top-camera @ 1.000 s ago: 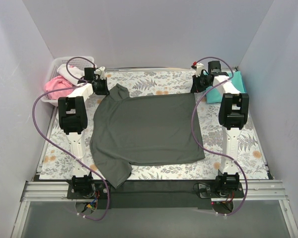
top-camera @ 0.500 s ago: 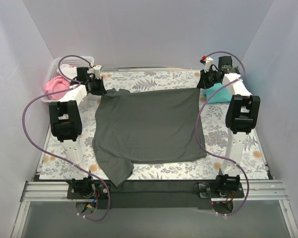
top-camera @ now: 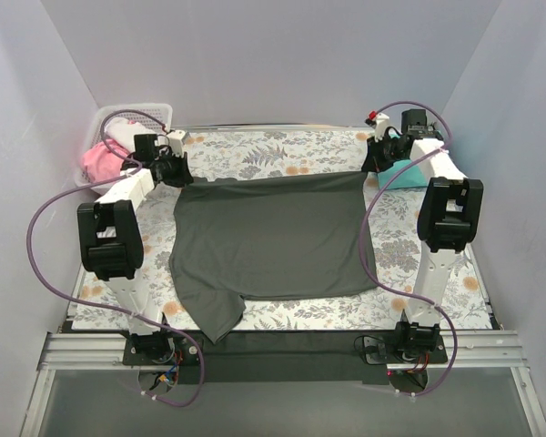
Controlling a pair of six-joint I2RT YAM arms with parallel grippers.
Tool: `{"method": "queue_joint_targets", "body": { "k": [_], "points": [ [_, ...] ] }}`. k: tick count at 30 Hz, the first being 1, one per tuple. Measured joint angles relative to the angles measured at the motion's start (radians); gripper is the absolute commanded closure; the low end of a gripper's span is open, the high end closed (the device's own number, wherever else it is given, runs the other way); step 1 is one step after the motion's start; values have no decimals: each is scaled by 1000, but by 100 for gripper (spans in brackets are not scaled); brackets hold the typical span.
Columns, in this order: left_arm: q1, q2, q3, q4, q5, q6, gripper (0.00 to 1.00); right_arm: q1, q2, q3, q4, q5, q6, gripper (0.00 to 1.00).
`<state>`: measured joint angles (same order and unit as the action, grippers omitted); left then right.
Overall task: Fold and stack the t-shirts
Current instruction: Fold the tshirt
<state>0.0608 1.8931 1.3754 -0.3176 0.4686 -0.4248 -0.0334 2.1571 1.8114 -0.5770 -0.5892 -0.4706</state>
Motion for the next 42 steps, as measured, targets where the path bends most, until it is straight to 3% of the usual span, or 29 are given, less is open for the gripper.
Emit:
{"method": "queue_joint_targets", "body": {
  "k": [11, 24, 26, 27, 31, 37, 42],
  "points": [
    [3, -89, -145, 5, 3, 25, 100, 0, -57, -135, -7, -21, -46, 99],
    [3, -73, -270, 6, -6, 43, 100, 2, -57, -257, -20, -15, -101, 99],
    [3, -63, -267, 1, -8, 48, 87, 6, -56, -266, -28, -11, -111, 99],
    [3, -56, -260, -13, -8, 52, 84, 8, -56, -269, -30, -11, -114, 88],
    [3, -42, -209, -70, 3, 64, 66, 10, -56, -267, -53, -9, -135, 75],
    [3, -43, -102, -108, 27, 50, 59, 14, -56, -199, -97, -12, -132, 67],
    [3, 5, 51, -101, 29, 23, 57, 15, -56, -83, -104, -17, -105, 66]
  ]
}}
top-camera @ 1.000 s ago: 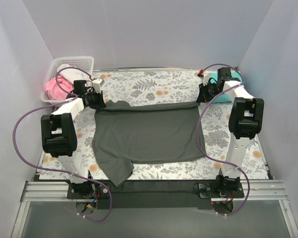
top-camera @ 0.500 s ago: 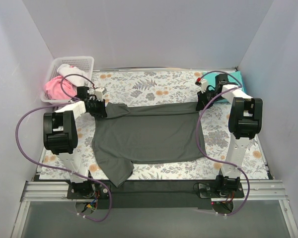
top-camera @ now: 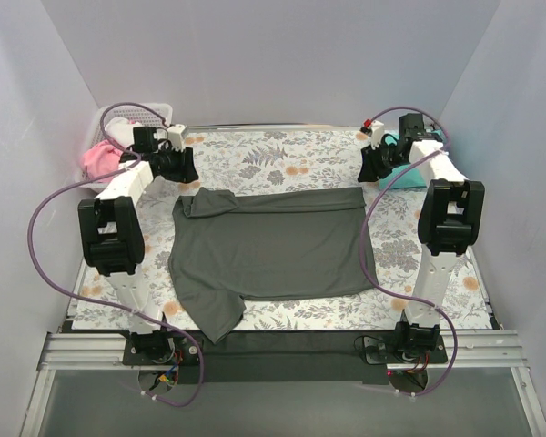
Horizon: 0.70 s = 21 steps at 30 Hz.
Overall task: Fold and stack the t-shirts
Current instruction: Fold the tshirt
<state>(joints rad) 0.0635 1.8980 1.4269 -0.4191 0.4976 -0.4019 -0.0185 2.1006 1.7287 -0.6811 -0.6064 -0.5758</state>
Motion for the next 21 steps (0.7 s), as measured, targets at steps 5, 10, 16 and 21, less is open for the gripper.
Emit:
{"method": "queue_joint_targets", "body": {
  "k": [5, 10, 16, 21],
  "points": [
    [-2, 126, 105, 16, -19, -34, 56, 6, 1, 43, 0, -3, 18, 64],
    [-10, 222, 113, 7, -34, -51, 55, 10, 19, 43, -3, -3, 27, 58],
    [-40, 245, 113, -3, -38, -57, 69, 15, 49, 43, -8, -2, 28, 56],
    [-53, 245, 113, -13, -29, -60, 100, 14, 50, 43, -13, 1, 27, 56]
  ]
}}
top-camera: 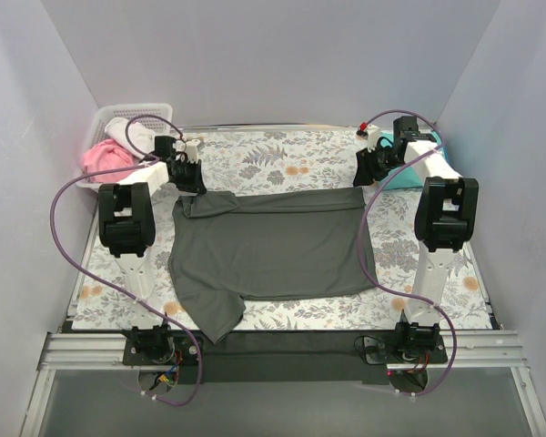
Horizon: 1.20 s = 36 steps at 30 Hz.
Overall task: Fold and stack the t-shirts
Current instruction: Fold the tshirt
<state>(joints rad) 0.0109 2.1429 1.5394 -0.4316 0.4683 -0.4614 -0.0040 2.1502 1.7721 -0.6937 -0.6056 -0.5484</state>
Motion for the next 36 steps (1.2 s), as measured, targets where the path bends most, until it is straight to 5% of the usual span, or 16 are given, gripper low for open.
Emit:
{"method": "queue_joint_targets", "body": {
  "k": [6, 13, 16, 19, 26, 27, 29, 36],
  "points": [
    [1, -87, -80, -36, 58, 37, 100, 0, 0, 1, -8, 0, 0, 57],
    [6, -430, -284, -118, 171, 156, 100, 0, 0, 0, -13, 4, -5, 57],
    [5, -500, -354, -151, 211, 224, 78, 0, 0, 0, -13, 6, -9, 57],
    [5, -483, -417, -203, 252, 290, 68, 0, -1, -2, -14, 12, -13, 57],
    [5, -459, -491, -349, 283, 476, 64, 0, -6, -18, -18, 31, -37, 57],
    [5, -459, -485, -351, 284, 482, 54, 0, -6, -20, -20, 33, -40, 57],
    [4, -459, -469, -331, 283, 459, 42, 0, -6, -20, -25, 34, -43, 58],
    [-85, -439, -421, -99, 182, 296, 40, 0, -6, -34, -41, 48, -53, 63]
  ]
}}
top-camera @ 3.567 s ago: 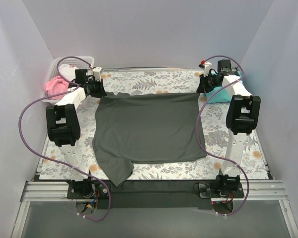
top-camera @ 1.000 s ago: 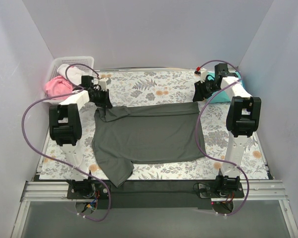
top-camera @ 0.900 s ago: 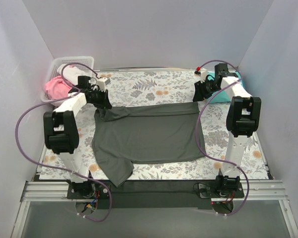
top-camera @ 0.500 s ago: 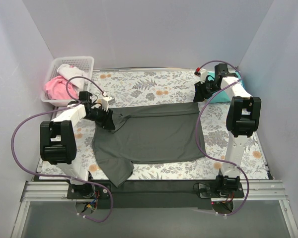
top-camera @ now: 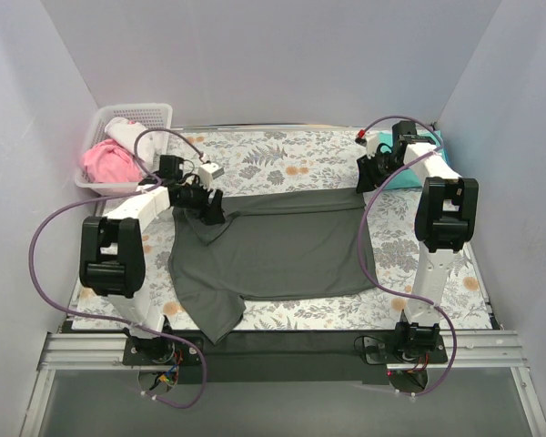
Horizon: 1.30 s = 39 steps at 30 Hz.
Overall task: Fold and stack the t-shirts
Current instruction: Fold the tshirt
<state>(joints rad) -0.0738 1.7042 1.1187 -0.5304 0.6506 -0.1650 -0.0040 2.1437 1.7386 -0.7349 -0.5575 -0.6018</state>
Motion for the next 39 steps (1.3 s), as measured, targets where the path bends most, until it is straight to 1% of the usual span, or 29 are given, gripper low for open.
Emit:
{"method": "queue_joint_targets", "body": {
  "k": [6, 9, 10, 11, 12, 13, 17, 18, 20, 21, 23, 24, 25, 27, 28, 31, 33, 36, 39],
  "points": [
    [-72, 140, 87, 88, -58, -93, 51, 18, 0, -3, -8, 13, 0, 64],
    [-86, 186, 108, 91, -80, -124, 67, 25, 0, -3, -8, 13, 0, 64],
    [-90, 196, 112, 90, -85, -130, 74, 28, 0, -3, -9, 13, 0, 64],
    [-94, 202, 114, 85, -87, -136, 92, 31, 0, -3, -9, 13, 0, 64],
    [-97, 203, 114, 81, -85, -144, 97, 32, 0, -3, -10, 13, 0, 64],
    [-99, 203, 114, 77, -82, -142, 100, 32, 0, -3, -11, 13, 0, 64],
    [-125, 175, 103, 75, -68, -134, 100, 32, 0, -3, -13, 13, 0, 64],
    [-141, 158, 91, 72, -67, -133, 95, 32, 0, -3, -14, 13, 0, 65],
    [-178, 127, 71, 68, -67, -125, 80, 32, 1, -3, -17, 13, 0, 64],
    [-195, 116, 66, 64, -68, -126, 69, 32, 2, -3, -19, 12, 0, 64],
    [-224, 111, 64, 57, -66, -120, 56, 32, 3, -3, -19, 13, 0, 64],
    [-237, 112, 64, 50, -65, -118, 47, 32, 4, -2, -19, 13, 0, 64],
    [-243, 112, 62, 36, -63, -112, 46, 32, 5, -2, -20, 13, 0, 64],
    [-246, 112, 56, 10, -58, -102, 46, 32, 5, -2, -22, 13, 0, 64],
    [-245, 112, 50, 1, -58, -97, 49, 32, 5, -2, -23, 13, 0, 64],
    [-237, 98, 28, -11, -54, -90, 53, 32, 5, -2, -25, 13, 0, 64],
    [-228, 75, 22, -18, -43, -92, 58, 32, 5, -2, -26, 13, -1, 65],
    [-215, 47, 29, -5, -42, -105, 62, 32, 5, -2, -26, 12, 0, 67],
    [-209, 45, 45, 29, -70, -125, 62, 33, 5, -2, -26, 12, 0, 68]
  ]
}}
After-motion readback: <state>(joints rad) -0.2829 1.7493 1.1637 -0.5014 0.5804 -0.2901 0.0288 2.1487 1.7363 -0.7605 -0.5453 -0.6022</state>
